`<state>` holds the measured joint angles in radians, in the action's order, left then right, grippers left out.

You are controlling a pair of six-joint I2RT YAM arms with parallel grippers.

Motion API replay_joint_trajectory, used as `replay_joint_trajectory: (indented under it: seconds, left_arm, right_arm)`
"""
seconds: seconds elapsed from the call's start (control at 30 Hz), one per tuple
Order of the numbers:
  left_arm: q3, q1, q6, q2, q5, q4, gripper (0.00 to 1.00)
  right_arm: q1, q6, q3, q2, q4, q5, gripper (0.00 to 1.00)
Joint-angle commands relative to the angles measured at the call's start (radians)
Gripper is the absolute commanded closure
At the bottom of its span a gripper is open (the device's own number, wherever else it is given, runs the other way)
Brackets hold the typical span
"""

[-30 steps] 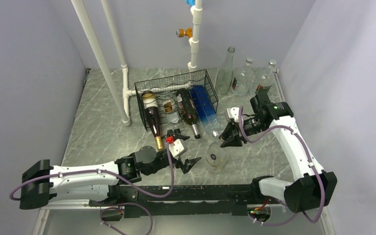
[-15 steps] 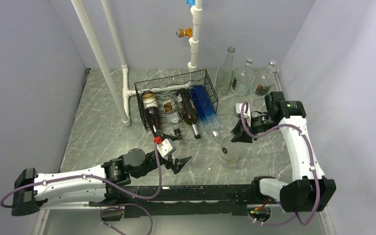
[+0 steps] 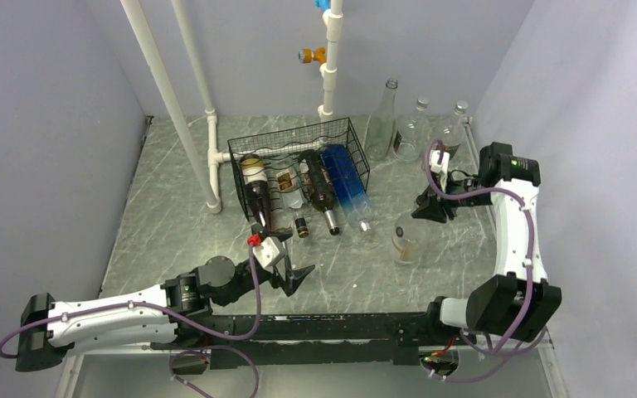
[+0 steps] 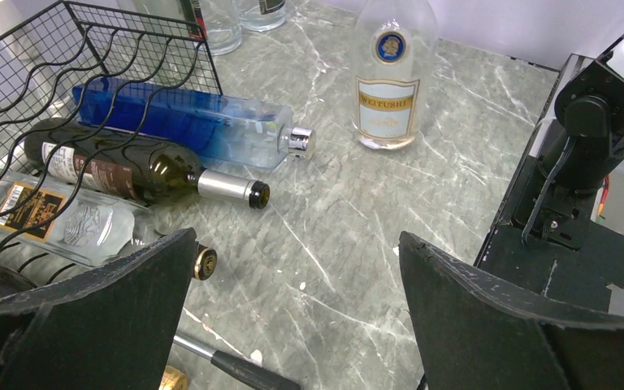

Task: Take the wine bottle off the wine rack
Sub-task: Place the wine bottle at the center of the board.

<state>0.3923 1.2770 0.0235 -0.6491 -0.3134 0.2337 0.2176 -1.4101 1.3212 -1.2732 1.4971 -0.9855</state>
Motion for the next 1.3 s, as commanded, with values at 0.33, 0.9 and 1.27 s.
replay_joint_trajectory:
  seconds: [0.33, 0.9, 1.27]
  left_arm:
    - [-0.033, 0.002, 0.016, 0.059, -0.060, -0.008, 0.00]
    - [-0.035, 0.002, 0.003, 0.055, -0.088, -0.013, 0.01]
    - [-0.039, 0.002, -0.004, 0.064, -0.113, -0.018, 0.01]
  right_arm:
    - [0.043, 0.475, 0.118, -0.090, -0.597, -0.061, 1.00]
    - [-0.083, 0.922, 0.203, -0.289, -1.094, 0.155, 1.00]
    - [-0.165, 0.985, 0.318, -0.413, -1.147, 0.318, 0.99]
